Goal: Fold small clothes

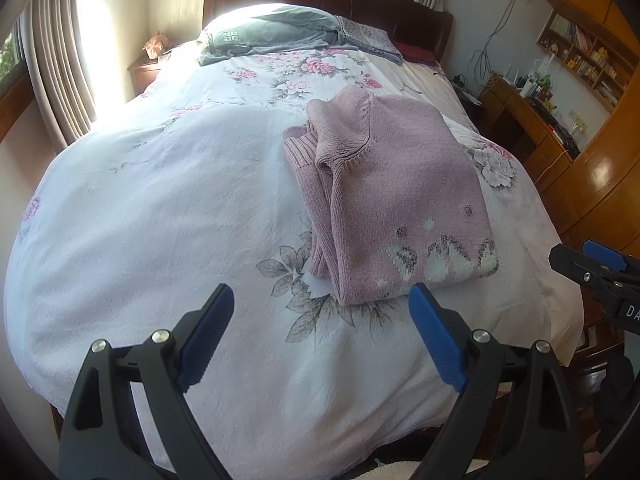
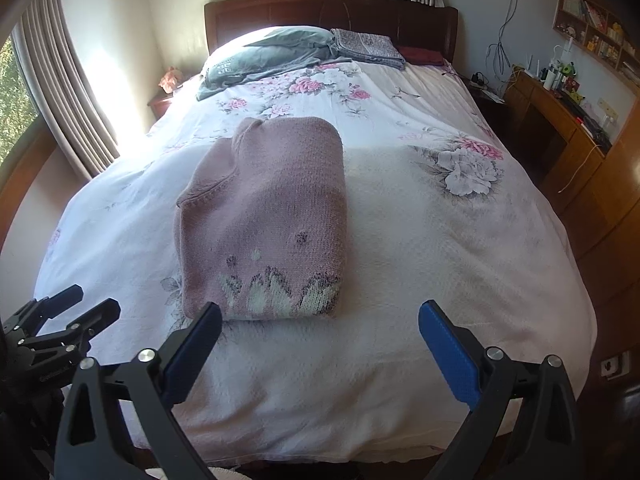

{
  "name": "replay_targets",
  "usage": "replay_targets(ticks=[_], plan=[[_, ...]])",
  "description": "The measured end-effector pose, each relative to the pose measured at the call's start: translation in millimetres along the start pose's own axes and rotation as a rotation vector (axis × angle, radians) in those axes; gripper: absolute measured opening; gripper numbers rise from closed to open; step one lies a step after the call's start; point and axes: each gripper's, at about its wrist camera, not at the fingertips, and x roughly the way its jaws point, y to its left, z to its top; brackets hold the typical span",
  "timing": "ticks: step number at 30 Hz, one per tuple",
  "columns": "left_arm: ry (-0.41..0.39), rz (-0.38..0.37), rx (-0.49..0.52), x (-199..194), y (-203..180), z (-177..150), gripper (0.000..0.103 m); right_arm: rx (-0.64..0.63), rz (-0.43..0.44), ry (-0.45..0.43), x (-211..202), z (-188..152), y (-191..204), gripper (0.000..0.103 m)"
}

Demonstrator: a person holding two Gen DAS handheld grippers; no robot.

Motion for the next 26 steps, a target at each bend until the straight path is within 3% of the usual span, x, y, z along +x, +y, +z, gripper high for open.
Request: replay_targets(ticks=[26], plan=[[0.008,0.008,-0.011,1.3,3.6,-2.2,0.088,0.017,-0.013,0.029,11.1,1.5,-4.4,0.099]])
